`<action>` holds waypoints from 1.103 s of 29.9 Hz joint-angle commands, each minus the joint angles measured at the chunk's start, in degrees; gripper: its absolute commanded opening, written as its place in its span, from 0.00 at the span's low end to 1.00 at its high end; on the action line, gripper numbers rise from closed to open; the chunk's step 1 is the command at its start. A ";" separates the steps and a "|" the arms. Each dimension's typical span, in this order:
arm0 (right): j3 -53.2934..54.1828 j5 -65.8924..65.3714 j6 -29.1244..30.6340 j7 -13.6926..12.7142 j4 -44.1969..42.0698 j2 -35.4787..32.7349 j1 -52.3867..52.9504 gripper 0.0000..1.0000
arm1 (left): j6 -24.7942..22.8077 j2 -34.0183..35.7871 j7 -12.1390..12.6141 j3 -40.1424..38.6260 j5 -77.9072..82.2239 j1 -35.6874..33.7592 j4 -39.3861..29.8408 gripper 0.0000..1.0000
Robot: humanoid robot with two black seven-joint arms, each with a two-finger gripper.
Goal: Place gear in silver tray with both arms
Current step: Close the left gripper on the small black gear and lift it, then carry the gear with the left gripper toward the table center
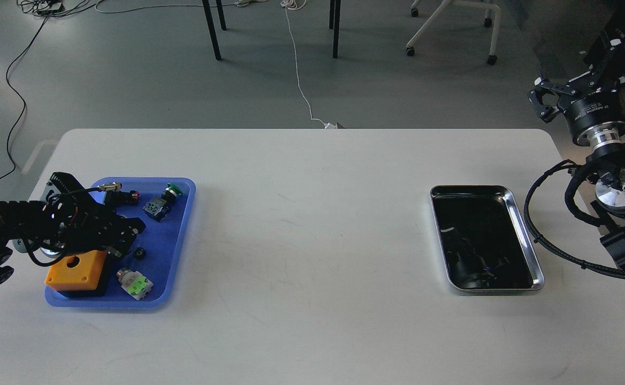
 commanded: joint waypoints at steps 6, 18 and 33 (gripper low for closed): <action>0.00 0.00 0.00 0.05 0.00 0.01 0.00 0.99 | -8.79 12.40 -0.01 -0.44 -2.39 -9.24 -24.33 0.10; 1.32 0.00 0.00 0.05 0.18 -2.27 -2.54 0.99 | -14.07 -13.66 5.34 -0.88 -3.01 -19.54 -21.56 0.11; 2.02 0.00 0.00 0.05 0.00 -4.83 -4.57 0.99 | -14.52 -50.87 8.16 4.22 -2.66 -19.01 11.22 0.10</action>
